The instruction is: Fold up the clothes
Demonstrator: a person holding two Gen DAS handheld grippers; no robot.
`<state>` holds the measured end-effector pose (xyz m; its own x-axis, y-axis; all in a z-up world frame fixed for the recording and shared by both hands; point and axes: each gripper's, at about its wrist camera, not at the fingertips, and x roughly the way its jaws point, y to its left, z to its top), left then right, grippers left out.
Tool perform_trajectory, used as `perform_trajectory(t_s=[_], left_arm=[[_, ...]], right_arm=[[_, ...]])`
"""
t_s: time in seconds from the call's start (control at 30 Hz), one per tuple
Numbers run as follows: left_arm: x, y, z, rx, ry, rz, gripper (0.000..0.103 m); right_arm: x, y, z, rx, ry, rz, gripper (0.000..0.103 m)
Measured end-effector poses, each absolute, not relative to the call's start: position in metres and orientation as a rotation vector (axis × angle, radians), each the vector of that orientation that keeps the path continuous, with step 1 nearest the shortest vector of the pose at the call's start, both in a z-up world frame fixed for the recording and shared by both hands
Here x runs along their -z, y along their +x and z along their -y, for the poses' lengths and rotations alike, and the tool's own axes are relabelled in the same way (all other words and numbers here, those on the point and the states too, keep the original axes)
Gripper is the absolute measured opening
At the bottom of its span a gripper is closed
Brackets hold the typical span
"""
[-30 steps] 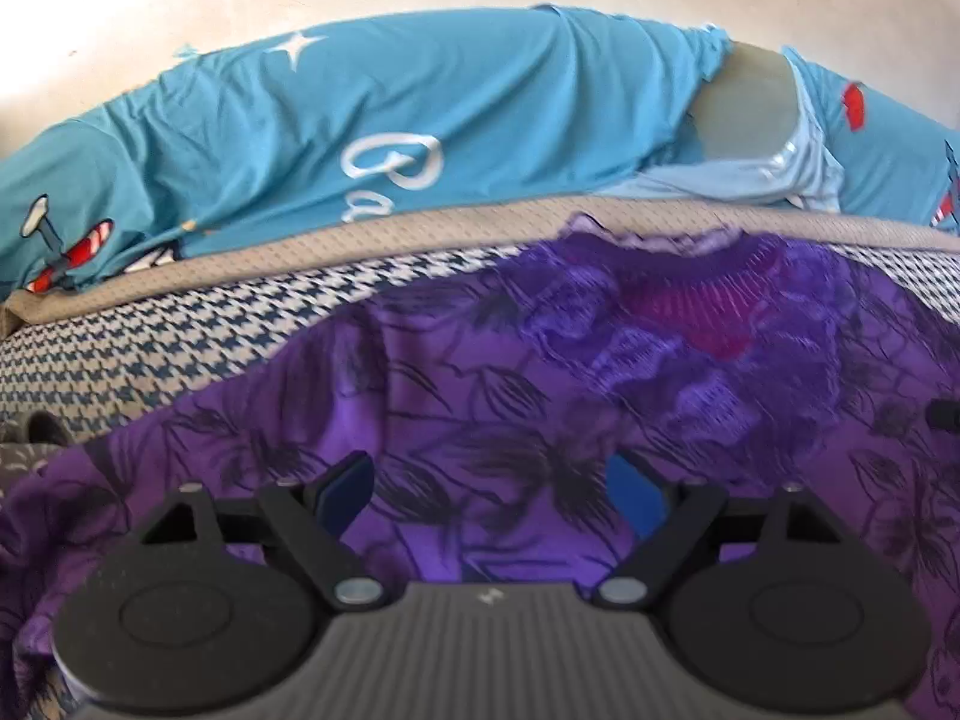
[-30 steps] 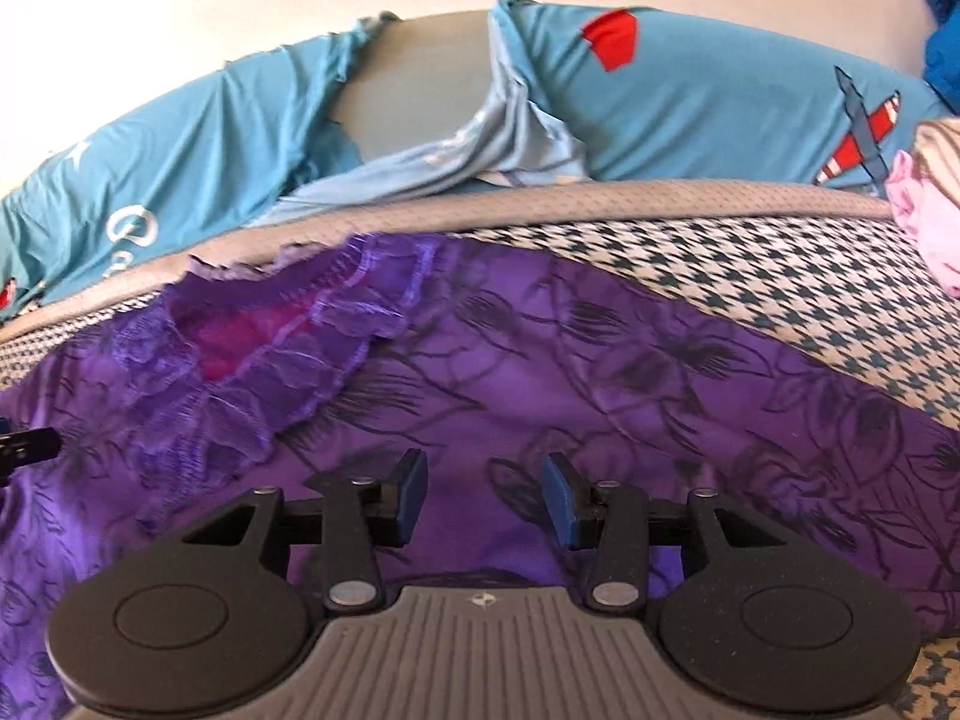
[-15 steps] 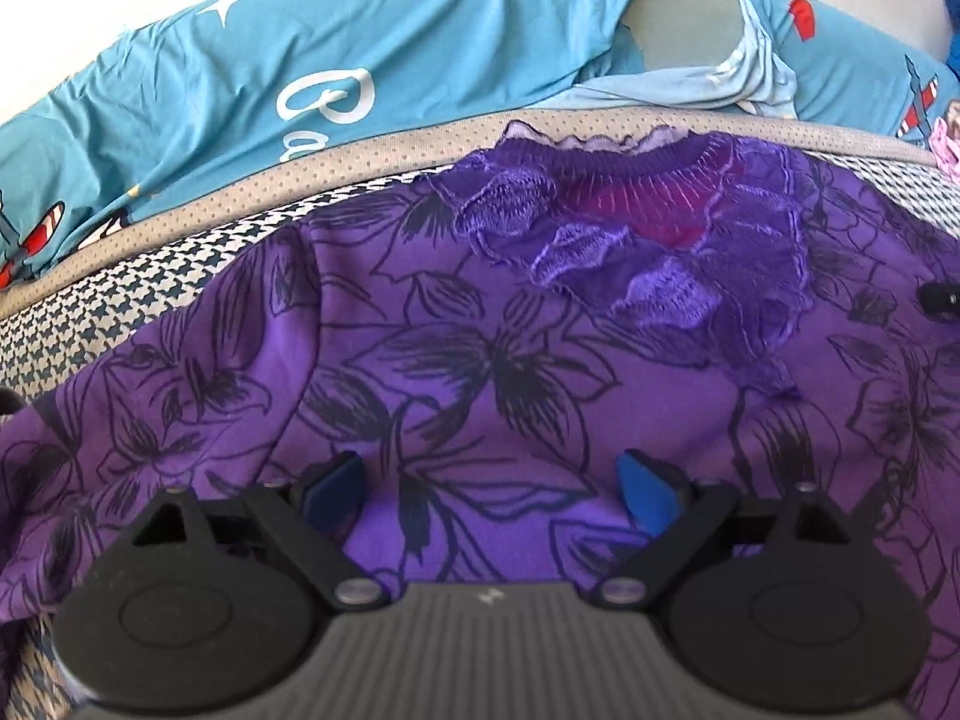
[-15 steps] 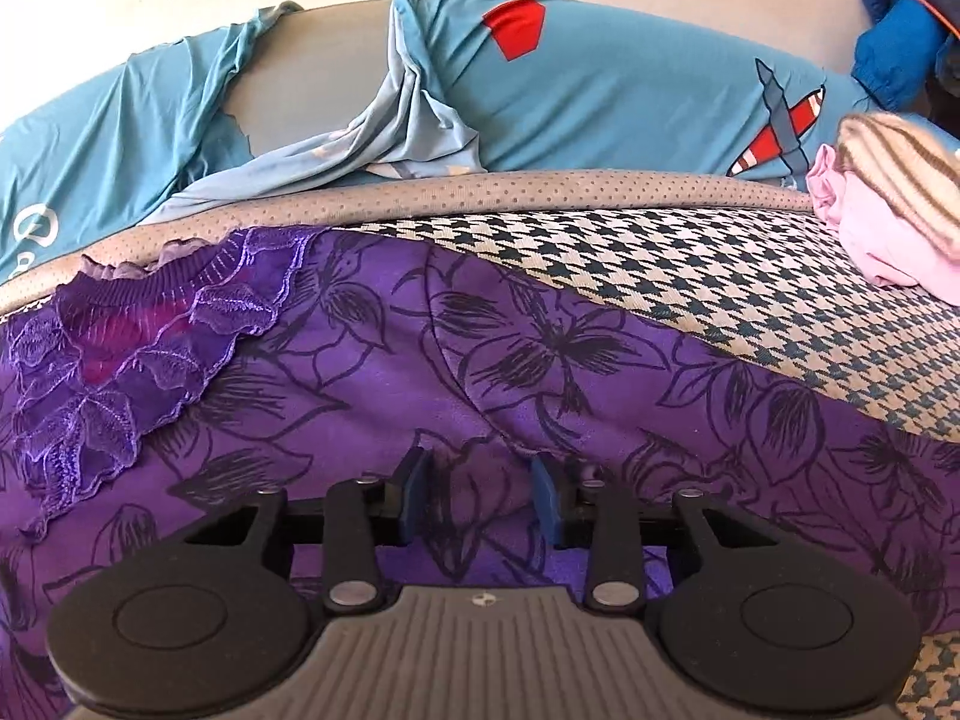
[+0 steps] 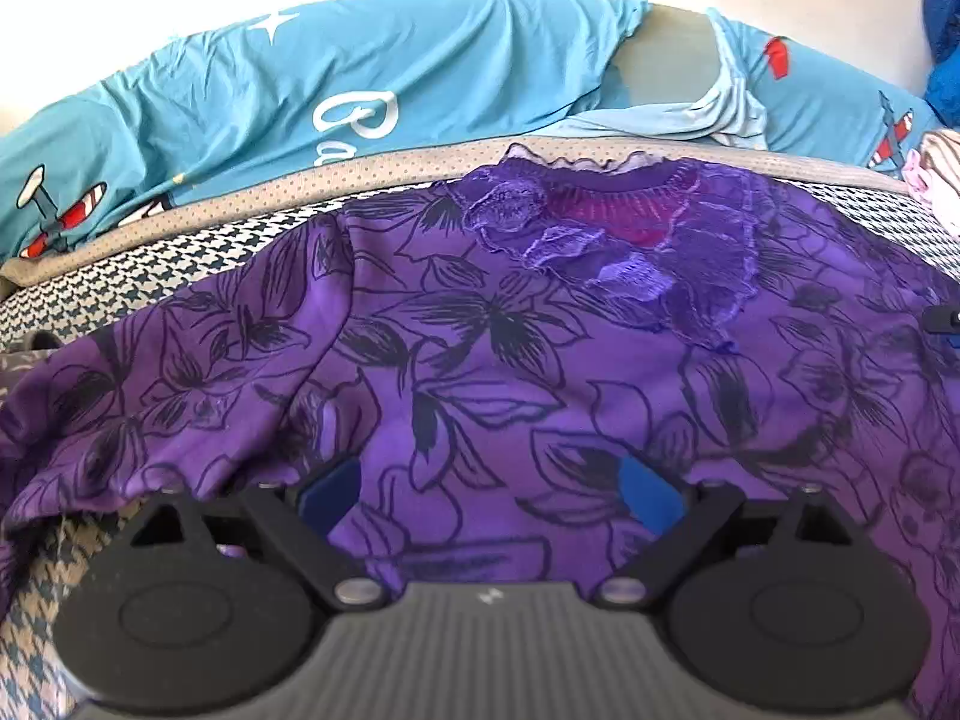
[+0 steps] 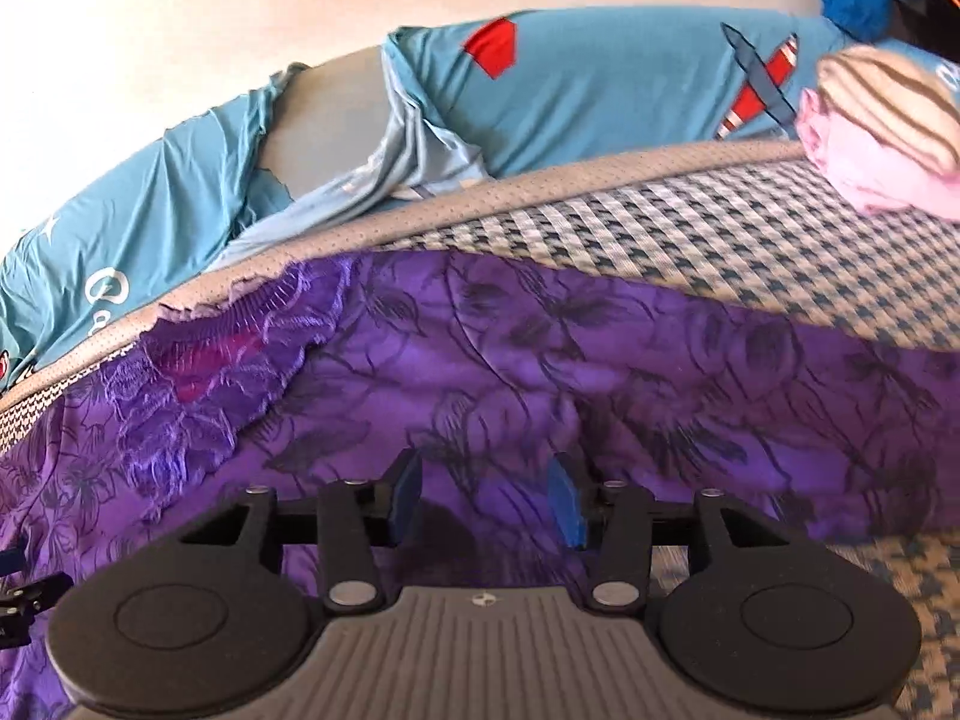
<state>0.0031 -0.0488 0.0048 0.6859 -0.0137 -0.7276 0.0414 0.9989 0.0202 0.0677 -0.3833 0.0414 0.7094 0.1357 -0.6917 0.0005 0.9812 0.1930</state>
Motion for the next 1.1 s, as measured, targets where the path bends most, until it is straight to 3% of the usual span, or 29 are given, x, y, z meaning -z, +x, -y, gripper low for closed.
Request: perform_trajectory(t_s=[0.1, 0.8, 1.1], left_arm=[[-0.008, -0.008, 0.051, 0.031, 0.057, -0.794, 0.101], [-0.019, -0.052, 0.01, -0.096, -0.084, -0.816, 0.102], [-0.02, -0.07, -0.007, -0.154, -0.129, -0.84, 0.102]], right_arm=[[-0.041, 0.056, 0.391, -0.058, 0.202, -0.791, 0.046], [-0.034, -0.029, 0.418, 0.056, 0.3, -0.838, 0.053], [-0.029, -0.062, 0.411, 0.104, 0.185, -0.833, 0.054]])
